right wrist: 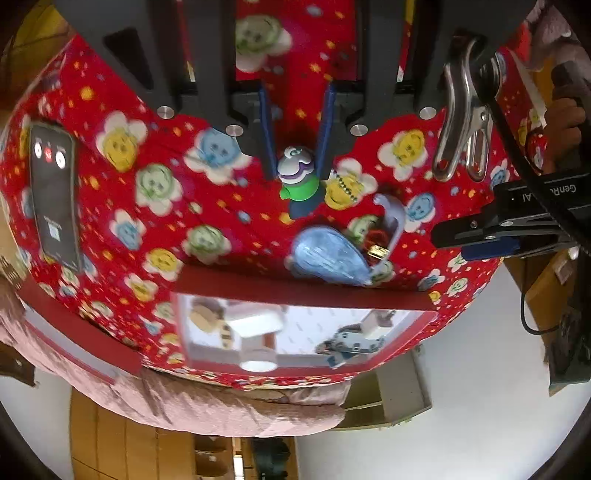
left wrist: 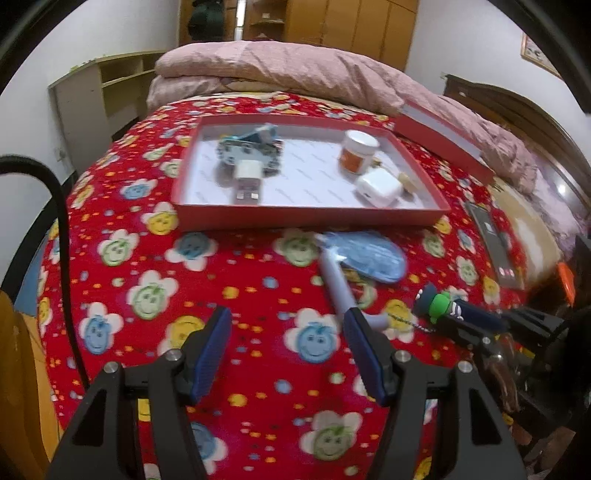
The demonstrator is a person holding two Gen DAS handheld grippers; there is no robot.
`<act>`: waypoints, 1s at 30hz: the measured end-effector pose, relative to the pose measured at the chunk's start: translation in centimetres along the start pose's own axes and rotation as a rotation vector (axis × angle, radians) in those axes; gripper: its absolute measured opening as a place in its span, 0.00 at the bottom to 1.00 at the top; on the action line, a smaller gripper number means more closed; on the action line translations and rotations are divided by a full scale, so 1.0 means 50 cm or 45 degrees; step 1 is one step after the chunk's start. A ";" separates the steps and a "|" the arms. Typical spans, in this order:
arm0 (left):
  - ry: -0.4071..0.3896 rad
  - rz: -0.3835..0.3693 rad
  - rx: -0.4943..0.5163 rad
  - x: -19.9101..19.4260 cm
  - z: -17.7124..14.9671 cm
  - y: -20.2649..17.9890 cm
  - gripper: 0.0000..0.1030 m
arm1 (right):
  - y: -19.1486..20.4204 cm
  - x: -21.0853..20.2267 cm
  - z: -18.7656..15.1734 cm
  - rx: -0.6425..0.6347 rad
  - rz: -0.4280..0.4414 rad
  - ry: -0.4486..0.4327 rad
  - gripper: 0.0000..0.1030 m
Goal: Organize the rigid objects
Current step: 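Grasp the green-and-white figurine keychain with right gripper while left gripper moves toward the grey curved handle, then close left gripper on the grey curved handle while right gripper holds the figurine keychain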
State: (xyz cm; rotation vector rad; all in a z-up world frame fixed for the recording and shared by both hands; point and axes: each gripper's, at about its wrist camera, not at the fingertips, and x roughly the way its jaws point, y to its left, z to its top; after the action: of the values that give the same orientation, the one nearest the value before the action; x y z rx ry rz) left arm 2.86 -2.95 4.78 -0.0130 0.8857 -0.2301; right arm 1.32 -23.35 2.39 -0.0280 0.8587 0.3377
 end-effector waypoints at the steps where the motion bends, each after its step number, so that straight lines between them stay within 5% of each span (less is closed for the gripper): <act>1: 0.006 -0.010 0.014 0.003 -0.001 -0.011 0.65 | -0.006 -0.003 -0.004 0.010 0.000 -0.002 0.21; 9: 0.048 -0.034 0.103 0.041 -0.007 -0.080 0.65 | -0.031 -0.001 -0.026 0.067 0.045 -0.006 0.21; 23: -0.001 0.344 0.018 0.056 0.006 0.020 0.65 | -0.037 0.004 -0.036 0.083 0.080 -0.018 0.21; 30: -0.007 0.430 -0.056 0.060 0.017 0.067 0.65 | -0.041 0.005 -0.037 0.097 0.094 -0.028 0.21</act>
State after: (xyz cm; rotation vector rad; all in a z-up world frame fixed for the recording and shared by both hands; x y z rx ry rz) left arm 5.98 -0.37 2.64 0.0943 0.8730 0.1049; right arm 0.73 -25.50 0.75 0.0784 0.8517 0.3738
